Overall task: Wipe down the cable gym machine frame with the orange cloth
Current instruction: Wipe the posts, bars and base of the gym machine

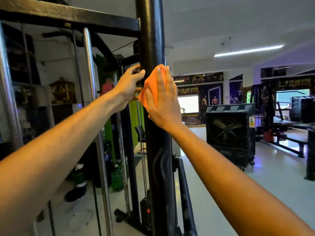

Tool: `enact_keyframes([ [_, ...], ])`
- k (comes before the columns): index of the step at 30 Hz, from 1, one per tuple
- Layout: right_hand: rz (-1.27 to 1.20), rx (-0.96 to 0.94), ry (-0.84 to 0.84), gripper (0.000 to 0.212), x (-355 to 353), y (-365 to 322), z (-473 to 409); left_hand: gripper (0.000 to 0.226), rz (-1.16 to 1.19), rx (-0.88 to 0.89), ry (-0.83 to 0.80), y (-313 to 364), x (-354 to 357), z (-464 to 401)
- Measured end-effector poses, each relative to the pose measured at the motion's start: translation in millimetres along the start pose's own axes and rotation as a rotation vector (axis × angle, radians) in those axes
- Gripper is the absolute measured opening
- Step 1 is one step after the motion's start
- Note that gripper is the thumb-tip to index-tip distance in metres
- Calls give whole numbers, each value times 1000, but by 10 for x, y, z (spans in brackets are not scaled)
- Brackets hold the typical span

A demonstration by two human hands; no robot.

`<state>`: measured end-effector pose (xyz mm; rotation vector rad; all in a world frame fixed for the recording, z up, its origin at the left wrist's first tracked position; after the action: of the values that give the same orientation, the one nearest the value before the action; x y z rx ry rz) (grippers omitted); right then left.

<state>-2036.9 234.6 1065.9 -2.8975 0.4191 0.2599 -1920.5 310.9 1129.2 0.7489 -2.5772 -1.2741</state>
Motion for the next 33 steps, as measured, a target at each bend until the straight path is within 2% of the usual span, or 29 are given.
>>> enact_keyframes([
  [7,29,7,-11,73,268,111,1131,50,-85,-12,66,-129,18,172],
  [11,5,-27,-11,75,258,123,767,57,-93,-49,74,-176,50,244],
  [15,-23,-25,-21,78,161,92,312,48,-109,-53,71,-111,87,276],
  [22,-43,-33,-113,74,225,254,1214,42,-78,-42,93,-130,221,397],
  [26,-86,-76,-90,77,109,261,641,28,-64,-69,110,-51,275,433],
  [29,-64,-105,-63,76,43,247,263,36,-113,-87,145,-54,247,439],
  [31,-73,-92,-61,76,62,240,383,40,-111,-94,175,-84,255,452],
  [33,-99,-68,-95,76,128,253,782,33,-93,-87,178,-138,276,486],
])
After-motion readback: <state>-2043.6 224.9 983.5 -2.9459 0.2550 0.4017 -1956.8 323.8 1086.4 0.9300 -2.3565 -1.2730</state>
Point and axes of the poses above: each hand's wrist, its own z-axis away from the middle knuckle, its own x-axis out of the palm, y = z × x, the point moved 4 cm from there along -z, towards the middle knuckle, and after that the axes turned 8 degrees about z, right-handed, at the moved point
